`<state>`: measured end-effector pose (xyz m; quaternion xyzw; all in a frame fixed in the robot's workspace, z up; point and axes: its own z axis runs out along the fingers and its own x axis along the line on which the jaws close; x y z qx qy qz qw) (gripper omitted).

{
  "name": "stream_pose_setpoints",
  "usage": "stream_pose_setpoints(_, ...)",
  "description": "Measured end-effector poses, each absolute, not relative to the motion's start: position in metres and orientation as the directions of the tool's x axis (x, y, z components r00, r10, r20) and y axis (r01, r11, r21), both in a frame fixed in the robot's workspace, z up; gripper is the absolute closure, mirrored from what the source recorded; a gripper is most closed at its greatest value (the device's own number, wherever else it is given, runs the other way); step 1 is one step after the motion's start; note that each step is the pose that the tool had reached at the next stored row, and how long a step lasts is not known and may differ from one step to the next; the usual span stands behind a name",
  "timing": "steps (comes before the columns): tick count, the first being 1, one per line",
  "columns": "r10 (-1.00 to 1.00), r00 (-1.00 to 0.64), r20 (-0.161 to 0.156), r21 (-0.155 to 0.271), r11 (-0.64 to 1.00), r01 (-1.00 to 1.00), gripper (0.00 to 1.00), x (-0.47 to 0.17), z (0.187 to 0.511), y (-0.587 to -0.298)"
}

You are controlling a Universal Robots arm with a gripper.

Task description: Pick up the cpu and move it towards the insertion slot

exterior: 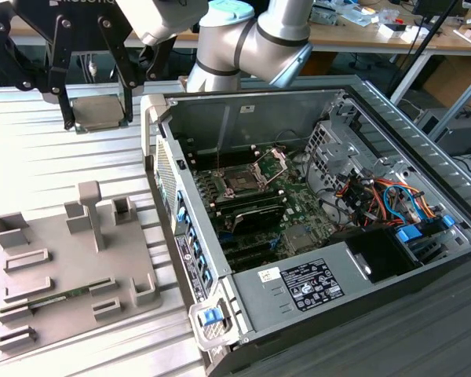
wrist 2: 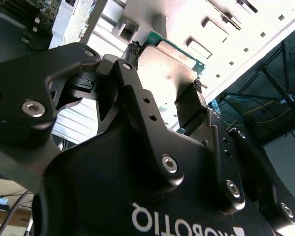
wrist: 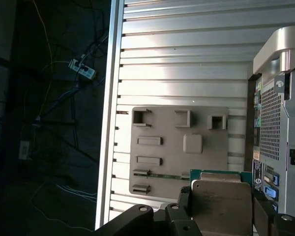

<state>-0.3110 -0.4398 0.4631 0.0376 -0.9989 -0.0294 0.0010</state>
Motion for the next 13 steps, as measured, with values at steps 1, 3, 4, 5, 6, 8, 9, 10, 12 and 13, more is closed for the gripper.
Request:
stream_pose_setpoints(1,-0.075,-0.997,0.000,0.059,0.995,-0.075,0.45,-0.310,0.463,-0.440)
stream_pose_setpoints(3,-0.075,-0.997,0.000,0.059,0.995,-0.075,0.45,-0.308,0.463,-0.440)
stream_pose_setpoints(4,-0.075,-0.997,0.000,0.059,0.995,-0.075,0.45,-0.307,0.463,-0.440)
stream_pose_setpoints(5,-0.075,-0.997,0.000,0.059,0.995,-0.075,0.45,-0.306,0.463,-0.440)
stream_pose_setpoints(6,-0.075,-0.997,0.000,0.059,0.995,-0.075,0.45,-0.305,0.463,-0.440)
stream_pose_setpoints(8,-0.075,-0.997,0.000,0.059,0.995,-0.075,0.45,-0.304,0.463,-0.440)
stream_pose_setpoints(9,-0.075,-0.997,0.000,0.059,0.995,-0.075,0.45,-0.303,0.463,-0.440)
stream_pose_setpoints(10,-0.075,-0.997,0.000,0.059,0.995,-0.075,0.45,-0.302,0.463,-0.440)
stream_pose_setpoints(12,-0.075,-0.997,0.000,0.059,0.995,-0.075,0.45,-0.301,0.463,-0.440)
stream_pose_setpoints(13,-0.075,-0.997,0.000,0.059,0.995,-0.075,0.45,-0.300,0.463,-0.440)
